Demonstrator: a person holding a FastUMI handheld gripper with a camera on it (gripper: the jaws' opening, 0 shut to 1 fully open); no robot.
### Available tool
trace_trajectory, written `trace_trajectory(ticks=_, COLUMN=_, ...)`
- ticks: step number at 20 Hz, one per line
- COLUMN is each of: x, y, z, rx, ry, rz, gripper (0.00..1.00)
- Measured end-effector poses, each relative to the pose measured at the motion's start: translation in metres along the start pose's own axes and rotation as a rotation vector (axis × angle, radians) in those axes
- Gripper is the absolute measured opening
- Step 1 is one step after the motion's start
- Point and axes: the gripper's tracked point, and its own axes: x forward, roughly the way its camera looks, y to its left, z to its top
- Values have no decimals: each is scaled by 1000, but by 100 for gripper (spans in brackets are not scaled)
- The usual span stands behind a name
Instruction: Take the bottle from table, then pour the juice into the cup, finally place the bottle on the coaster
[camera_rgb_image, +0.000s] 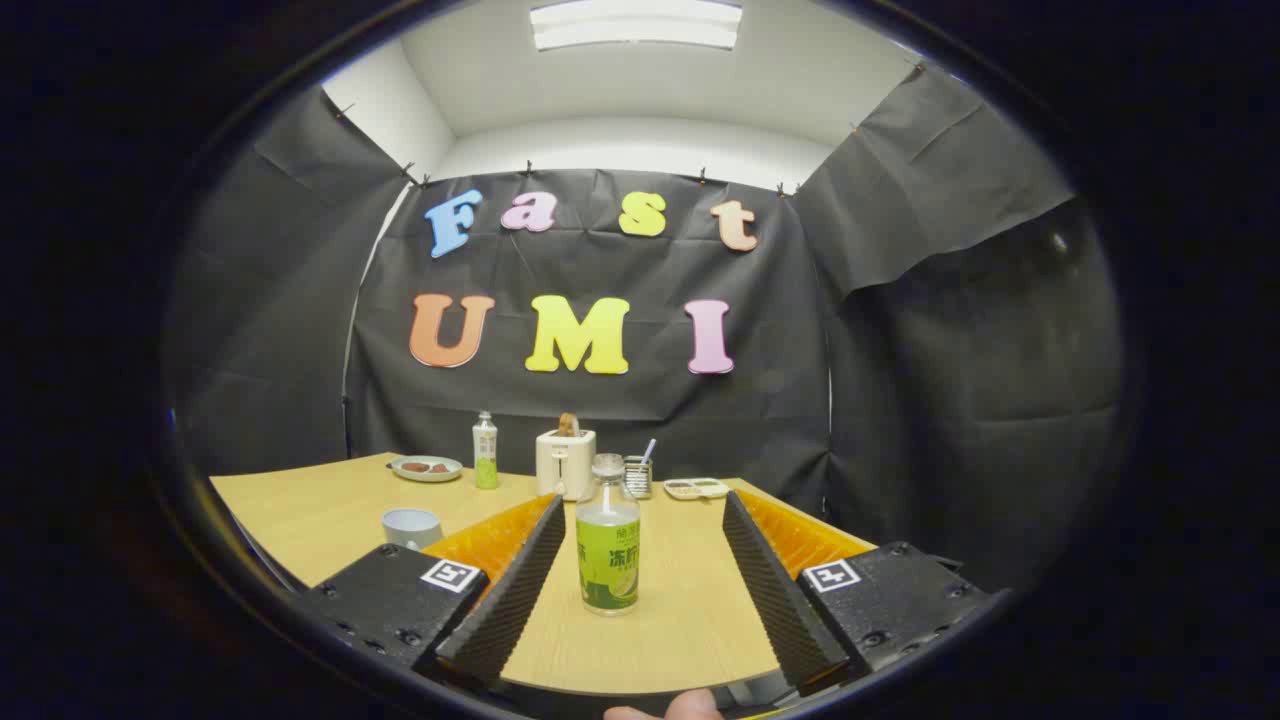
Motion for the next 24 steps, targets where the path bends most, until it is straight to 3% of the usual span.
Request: trace_trajectory(ticks=24, x=7, y=13, z=0, rx=11, ry=-3, rz=45, gripper=100)
